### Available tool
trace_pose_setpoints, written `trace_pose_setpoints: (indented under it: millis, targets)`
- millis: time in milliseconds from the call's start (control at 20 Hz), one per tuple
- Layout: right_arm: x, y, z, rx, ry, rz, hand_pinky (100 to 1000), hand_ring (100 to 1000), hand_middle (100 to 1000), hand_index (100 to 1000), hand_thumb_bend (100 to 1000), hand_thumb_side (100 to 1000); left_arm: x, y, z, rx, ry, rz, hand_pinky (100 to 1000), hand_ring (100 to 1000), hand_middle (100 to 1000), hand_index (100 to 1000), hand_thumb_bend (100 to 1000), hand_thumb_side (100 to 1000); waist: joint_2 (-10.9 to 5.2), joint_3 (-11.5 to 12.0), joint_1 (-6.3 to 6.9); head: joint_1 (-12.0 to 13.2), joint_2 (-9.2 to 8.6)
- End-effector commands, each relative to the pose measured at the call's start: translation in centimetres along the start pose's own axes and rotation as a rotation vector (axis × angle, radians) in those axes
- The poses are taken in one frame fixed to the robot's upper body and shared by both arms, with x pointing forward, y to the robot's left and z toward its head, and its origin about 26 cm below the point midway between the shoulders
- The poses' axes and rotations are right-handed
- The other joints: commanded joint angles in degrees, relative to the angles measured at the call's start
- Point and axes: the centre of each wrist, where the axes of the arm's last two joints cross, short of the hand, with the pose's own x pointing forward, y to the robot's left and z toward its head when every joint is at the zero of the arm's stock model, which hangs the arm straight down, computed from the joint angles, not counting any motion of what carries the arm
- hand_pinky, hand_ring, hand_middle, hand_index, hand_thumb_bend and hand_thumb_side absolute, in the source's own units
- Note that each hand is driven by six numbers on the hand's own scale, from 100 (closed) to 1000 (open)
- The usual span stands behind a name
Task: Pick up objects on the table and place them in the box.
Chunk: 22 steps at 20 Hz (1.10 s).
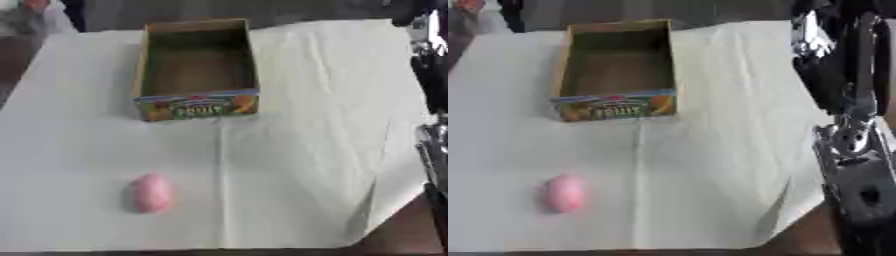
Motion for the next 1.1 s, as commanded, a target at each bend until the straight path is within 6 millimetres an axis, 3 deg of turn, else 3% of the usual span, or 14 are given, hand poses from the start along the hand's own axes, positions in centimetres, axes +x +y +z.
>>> trace_pose_setpoints:
  millis: [50,500,800,1100]
  targets:
    - [0.6,-0.5,-0.5,0.0,-0.033,0.016,581,810,586,778,169,636,0.6,0.1,-0.6,-0.021,-0.033,-0.013,640,599,608,815,100,864,-0.55,0.1,0.11,0.6,0.89]
    - [0.6,-0.6,-0.4,0.004,-0.03,0.015,580,809,584,777,168,636,0.7,0.6,-0.8,-0.051,-0.044,-0.087,622,566,598,816,100,825,-0.1,0.4,0.51,1.3,1.3]
    - [0.5,-0.5,-0.2,0.009,-0.023,0.01,580,808,585,777,165,635,2.0,1.9,-3.5,-0.301,-0.208,-0.439,639,571,602,842,100,744,-0.88,0.6,0.72,1.5,2.01]
    - [0.5,-0.3,-0.1,0.022,-0.018,0.002,580,807,585,777,165,635,3.5,1.5,-6.3,-0.6,-0.375,-0.73,668,599,614,860,147,774,-1.71,0.5,0.8,0.8,2.45]
